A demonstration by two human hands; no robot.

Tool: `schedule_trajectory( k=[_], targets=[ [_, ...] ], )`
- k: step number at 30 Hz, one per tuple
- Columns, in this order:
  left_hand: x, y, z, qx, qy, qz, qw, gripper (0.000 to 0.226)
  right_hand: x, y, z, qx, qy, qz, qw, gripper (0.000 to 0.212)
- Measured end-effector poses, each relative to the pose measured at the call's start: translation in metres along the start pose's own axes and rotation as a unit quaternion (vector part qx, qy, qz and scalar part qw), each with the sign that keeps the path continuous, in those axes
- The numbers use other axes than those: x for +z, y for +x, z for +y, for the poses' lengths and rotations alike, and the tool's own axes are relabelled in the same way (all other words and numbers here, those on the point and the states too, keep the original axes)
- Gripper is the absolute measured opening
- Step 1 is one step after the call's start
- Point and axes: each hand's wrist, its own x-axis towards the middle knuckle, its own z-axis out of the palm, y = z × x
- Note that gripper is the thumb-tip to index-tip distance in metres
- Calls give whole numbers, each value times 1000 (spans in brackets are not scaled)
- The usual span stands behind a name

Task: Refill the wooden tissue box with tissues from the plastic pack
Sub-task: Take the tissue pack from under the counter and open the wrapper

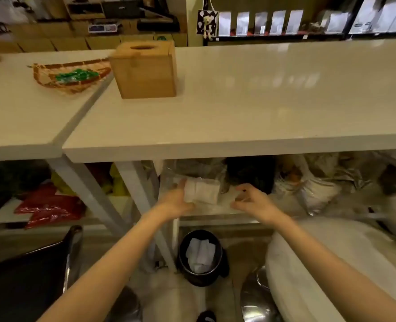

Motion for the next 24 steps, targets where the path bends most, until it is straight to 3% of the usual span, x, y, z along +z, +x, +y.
schedule_trajectory(
  k=[3,6,12,16,18,24],
  targets=[
    [15,44,-19,25,56,68,996,76,25,37,27,6,70,76,995,52],
    [27,97,-41,20,135,100,986,84,50,80,54,33,85,109,990,56],
    [38,166,-63,103,235,219,941,91,81,146,98,29,125,154,980,65],
    [38,192,-61,30,183,158,970,61,96,175,109,52,161,132,977,72],
    [35,197,-59,10,118,176,977,46,102,181,109,54,170,127,976,71],
    [29,188,-64,20,103,201,974,24,106,181,101,86,133,135,978,35]
  ],
)
